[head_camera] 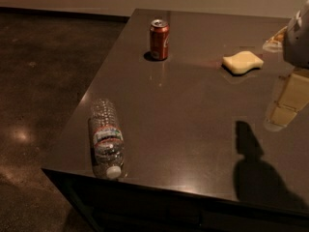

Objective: Pick coke can

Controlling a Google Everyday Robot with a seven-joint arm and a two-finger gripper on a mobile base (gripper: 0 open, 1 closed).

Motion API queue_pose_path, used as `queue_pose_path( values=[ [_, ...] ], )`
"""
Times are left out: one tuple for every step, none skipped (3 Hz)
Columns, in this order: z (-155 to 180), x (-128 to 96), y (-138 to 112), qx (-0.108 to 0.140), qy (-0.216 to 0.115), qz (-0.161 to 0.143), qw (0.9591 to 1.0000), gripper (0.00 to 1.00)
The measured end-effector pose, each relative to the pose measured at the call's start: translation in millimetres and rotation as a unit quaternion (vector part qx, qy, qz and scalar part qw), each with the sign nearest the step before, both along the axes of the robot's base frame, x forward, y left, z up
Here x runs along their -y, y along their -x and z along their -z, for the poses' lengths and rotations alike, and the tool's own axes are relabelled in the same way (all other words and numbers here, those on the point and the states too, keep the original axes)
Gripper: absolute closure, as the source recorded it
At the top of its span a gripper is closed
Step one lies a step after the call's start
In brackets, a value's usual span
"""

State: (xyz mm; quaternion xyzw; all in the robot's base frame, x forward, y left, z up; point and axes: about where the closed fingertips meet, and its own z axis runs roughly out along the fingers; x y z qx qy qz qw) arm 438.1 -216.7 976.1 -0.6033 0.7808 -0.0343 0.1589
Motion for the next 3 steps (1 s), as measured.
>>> queue_pose_path(
  values=[
    [0.0,0.0,0.0,0.0,0.0,0.0,1.0,0.0],
    [0.0,-8.0,-17.5,-0.003,-0.02,0.016,0.9997,0.0],
    [9.0,-26.9,-53.8,0.0,-0.066,0.052,0.9965,0.0]
  ],
)
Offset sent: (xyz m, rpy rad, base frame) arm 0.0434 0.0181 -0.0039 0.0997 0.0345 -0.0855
